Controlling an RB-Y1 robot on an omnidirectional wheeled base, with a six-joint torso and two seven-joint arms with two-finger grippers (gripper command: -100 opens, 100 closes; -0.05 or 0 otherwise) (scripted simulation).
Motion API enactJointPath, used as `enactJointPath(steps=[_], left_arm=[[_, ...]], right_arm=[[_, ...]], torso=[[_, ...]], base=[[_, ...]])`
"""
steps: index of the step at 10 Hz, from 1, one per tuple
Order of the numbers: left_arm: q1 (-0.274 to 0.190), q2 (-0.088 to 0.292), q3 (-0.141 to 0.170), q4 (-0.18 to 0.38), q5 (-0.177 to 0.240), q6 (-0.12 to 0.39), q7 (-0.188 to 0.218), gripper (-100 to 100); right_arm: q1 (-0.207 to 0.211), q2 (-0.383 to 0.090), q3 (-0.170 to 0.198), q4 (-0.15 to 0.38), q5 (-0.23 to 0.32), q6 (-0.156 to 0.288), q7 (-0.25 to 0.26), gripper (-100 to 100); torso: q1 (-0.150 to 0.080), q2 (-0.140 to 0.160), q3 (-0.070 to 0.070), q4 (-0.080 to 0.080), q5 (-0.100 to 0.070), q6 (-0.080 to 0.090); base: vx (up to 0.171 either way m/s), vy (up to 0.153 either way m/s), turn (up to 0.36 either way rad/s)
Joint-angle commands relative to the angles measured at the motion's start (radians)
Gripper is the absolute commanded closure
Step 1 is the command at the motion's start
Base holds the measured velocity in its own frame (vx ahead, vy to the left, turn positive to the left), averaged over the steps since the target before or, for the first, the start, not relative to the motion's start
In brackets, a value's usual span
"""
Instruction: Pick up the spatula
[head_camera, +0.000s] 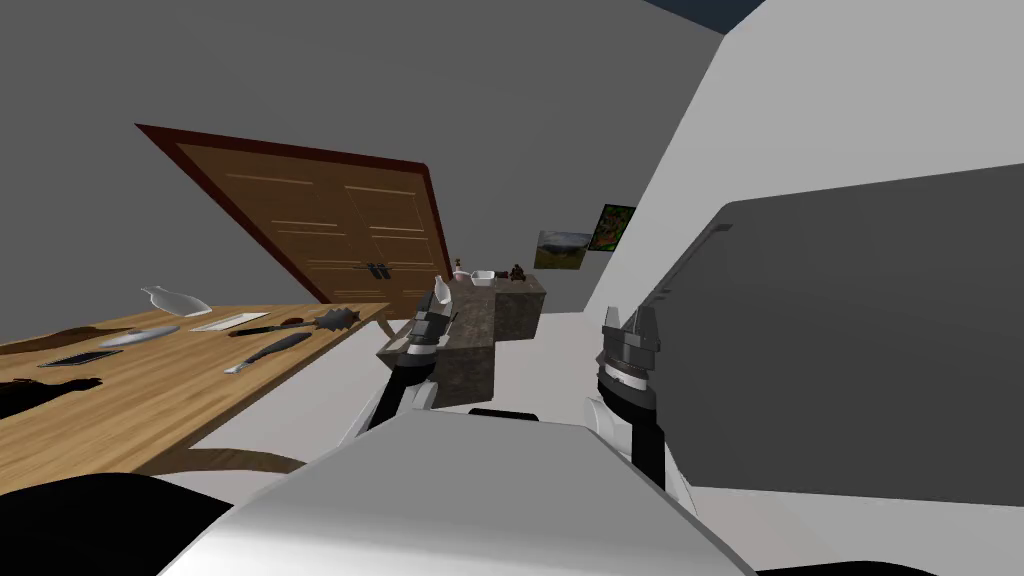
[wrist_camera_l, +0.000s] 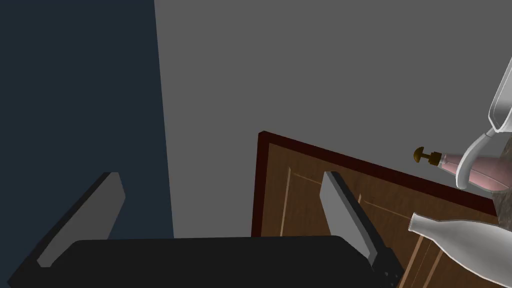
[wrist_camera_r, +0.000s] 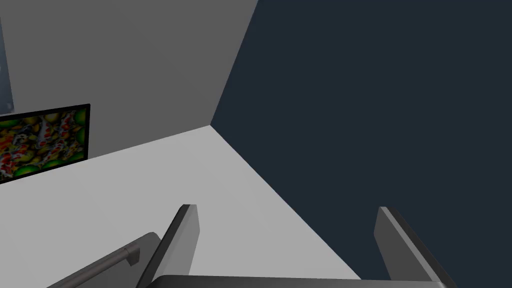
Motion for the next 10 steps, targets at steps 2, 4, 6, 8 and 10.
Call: enactJointPath(steps=[2, 4, 6, 8, 10], left_arm=[[0.029, 0.073, 0.018, 0.01, 0.009, 0.028, -0.003, -100], [0.059, 0.128, 0.036, 0.019, 0.016, 0.058, -0.006, -100], [0.098, 0.191, 0.061, 0.031, 0.025, 0.095, -0.009, -100], [0.144, 0.254, 0.089, 0.043, 0.034, 0.138, -0.013, -100], [0.169, 0.305, 0.105, 0.05, 0.039, 0.162, -0.015, -100]], right_arm=[[0.0, 0.0, 0.0, 0.0, 0.0, 0.0, 0.0, 0], [0.0, 0.0, 0.0, 0.0, 0.0, 0.0, 0.0, 0], [0.0, 0.0, 0.0, 0.0, 0.0, 0.0, 0.0, 0], [0.0, 0.0, 0.0, 0.0, 0.0, 0.0, 0.0, 0], [0.0, 0.0, 0.0, 0.0, 0.0, 0.0, 0.0, 0]], torso=[[0.001, 0.001, 0.001, 0.0, 0.0, 0.0], [0.003, 0.005, 0.003, 0.001, 0.001, 0.0], [0.003, 0.005, 0.003, 0.001, 0.001, 0.0], [0.004, 0.007, 0.004, 0.001, 0.001, 0.0], [0.004, 0.006, 0.003, 0.001, 0.001, 0.0]], base=[[-0.035, 0.018, -0.175], [-0.07, 0.033, -0.146], [-0.08, 0.034, -0.238], [-0.104, 0.056, -0.244], [-0.068, 0.035, -0.144]])
